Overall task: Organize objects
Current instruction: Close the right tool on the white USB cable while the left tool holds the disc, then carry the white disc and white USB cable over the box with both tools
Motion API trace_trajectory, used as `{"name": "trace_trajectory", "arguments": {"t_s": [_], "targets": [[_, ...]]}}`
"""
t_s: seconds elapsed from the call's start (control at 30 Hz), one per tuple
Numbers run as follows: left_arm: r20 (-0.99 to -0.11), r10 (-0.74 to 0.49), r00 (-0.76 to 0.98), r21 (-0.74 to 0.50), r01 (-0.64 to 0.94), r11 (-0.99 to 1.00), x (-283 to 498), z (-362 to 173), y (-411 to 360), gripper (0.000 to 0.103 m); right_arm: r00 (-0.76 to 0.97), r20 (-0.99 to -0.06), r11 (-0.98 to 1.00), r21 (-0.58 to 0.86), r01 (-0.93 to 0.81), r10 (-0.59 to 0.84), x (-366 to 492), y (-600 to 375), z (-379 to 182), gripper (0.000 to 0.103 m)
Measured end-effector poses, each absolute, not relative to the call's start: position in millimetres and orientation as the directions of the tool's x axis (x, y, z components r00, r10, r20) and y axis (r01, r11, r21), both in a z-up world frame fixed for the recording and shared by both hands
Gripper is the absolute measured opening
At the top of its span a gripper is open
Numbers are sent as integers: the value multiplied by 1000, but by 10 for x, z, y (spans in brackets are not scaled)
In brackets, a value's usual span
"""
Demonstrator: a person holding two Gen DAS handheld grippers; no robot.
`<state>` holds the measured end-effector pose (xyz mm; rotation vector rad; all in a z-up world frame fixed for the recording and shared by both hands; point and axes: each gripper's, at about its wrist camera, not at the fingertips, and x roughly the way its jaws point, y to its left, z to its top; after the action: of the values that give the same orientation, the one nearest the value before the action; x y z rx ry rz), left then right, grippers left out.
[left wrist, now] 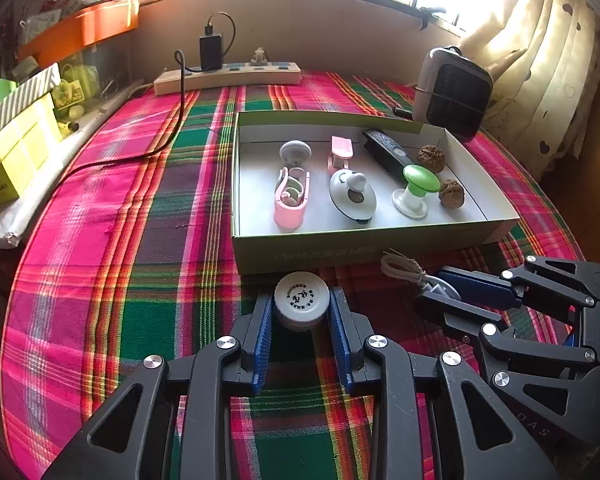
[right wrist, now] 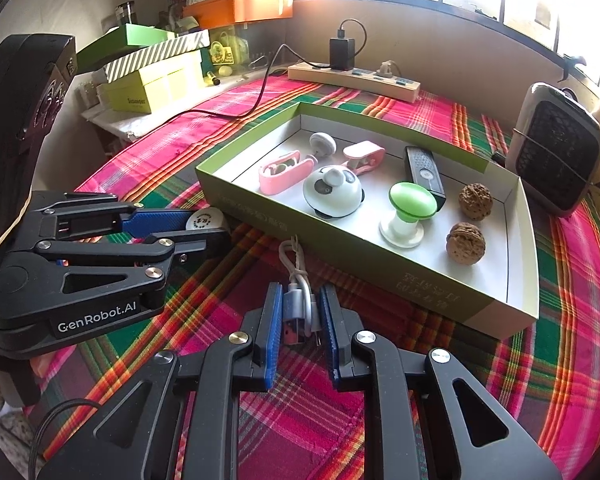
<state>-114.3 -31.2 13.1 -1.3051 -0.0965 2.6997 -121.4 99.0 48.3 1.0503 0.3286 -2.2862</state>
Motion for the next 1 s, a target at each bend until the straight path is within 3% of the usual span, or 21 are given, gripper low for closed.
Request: {"name": "trace_trajectory", "arguments": {"t_s": [1.0], "targets": [[-722,172,-671,-104,-141,-985,-1104,521,-137,26,-593,-687,-834,36,550,-421,-1212,1250,854,20]]}}
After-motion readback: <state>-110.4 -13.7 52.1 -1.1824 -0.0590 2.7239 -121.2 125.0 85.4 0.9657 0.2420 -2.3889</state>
